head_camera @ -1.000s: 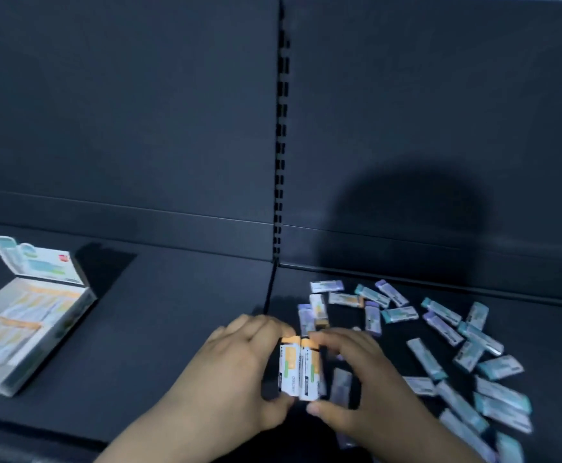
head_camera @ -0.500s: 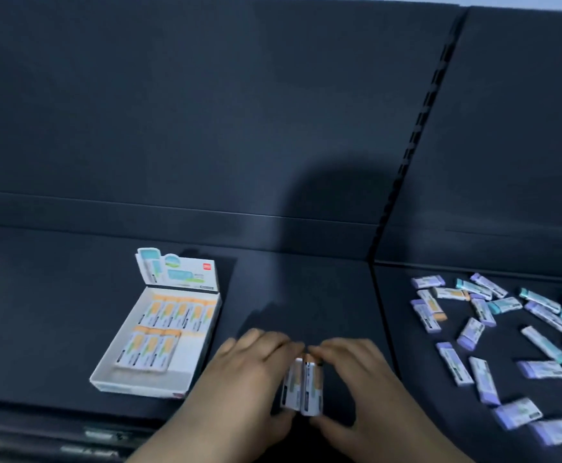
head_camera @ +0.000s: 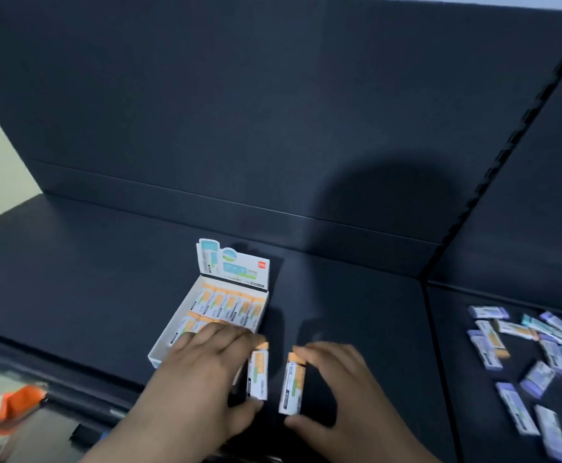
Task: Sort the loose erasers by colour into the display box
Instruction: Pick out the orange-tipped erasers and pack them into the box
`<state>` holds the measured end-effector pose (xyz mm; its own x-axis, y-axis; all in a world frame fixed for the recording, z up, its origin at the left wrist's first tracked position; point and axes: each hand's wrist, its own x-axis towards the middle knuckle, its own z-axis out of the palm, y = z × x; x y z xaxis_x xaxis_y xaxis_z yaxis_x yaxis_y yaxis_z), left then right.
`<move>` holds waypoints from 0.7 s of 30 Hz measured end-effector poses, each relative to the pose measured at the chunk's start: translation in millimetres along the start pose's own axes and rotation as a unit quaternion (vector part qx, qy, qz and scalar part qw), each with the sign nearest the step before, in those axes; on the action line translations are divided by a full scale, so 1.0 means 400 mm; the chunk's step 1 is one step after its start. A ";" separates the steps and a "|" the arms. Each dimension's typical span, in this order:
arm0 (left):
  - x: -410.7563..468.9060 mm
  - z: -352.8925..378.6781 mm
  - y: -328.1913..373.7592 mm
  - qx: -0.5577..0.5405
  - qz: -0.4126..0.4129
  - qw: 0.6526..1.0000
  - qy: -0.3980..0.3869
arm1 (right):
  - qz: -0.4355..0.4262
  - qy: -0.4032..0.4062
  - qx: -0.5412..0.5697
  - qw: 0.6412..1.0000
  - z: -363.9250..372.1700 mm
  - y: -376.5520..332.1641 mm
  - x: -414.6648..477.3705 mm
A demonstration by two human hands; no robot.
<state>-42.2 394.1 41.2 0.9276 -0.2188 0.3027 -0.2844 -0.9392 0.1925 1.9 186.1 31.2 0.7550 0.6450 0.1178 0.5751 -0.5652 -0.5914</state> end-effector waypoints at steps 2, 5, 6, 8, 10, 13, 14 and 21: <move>0.000 -0.019 -0.047 0.014 -0.012 1.000 -0.011 | 0.016 -0.003 -0.001 1.000 0.008 -0.026 0.018; 0.003 -0.035 -0.129 0.017 -0.004 1.000 -0.026 | 0.041 0.017 -0.016 0.999 0.035 -0.056 0.055; 0.008 -0.037 -0.151 0.013 0.001 0.999 -0.035 | 0.046 0.025 -0.027 0.998 0.042 -0.066 0.067; 0.023 -0.034 -0.199 -0.005 0.016 0.998 -0.058 | 0.064 0.049 -0.050 0.995 0.060 -0.092 0.104; 0.042 -0.025 -0.233 -0.015 0.032 0.996 -0.082 | 0.087 0.063 -0.056 0.993 0.078 -0.124 0.138; 0.065 0.001 -0.260 -0.043 0.076 0.991 -0.105 | 0.127 0.067 -0.101 0.984 0.114 -0.154 0.175; 0.072 0.008 -0.265 -0.057 0.086 0.988 -0.117 | 0.139 0.067 -0.138 0.978 0.125 -0.157 0.184; 0.100 0.046 -0.273 -0.065 0.105 0.979 -0.164 | 0.203 0.023 -0.244 0.948 0.148 -0.176 0.217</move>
<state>30.5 483.1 15.3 0.8674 -0.4964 0.0356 -0.4851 -0.8274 0.2828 8.2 312.2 35.7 0.9519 0.3065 0.0013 0.3028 -0.9399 -0.1578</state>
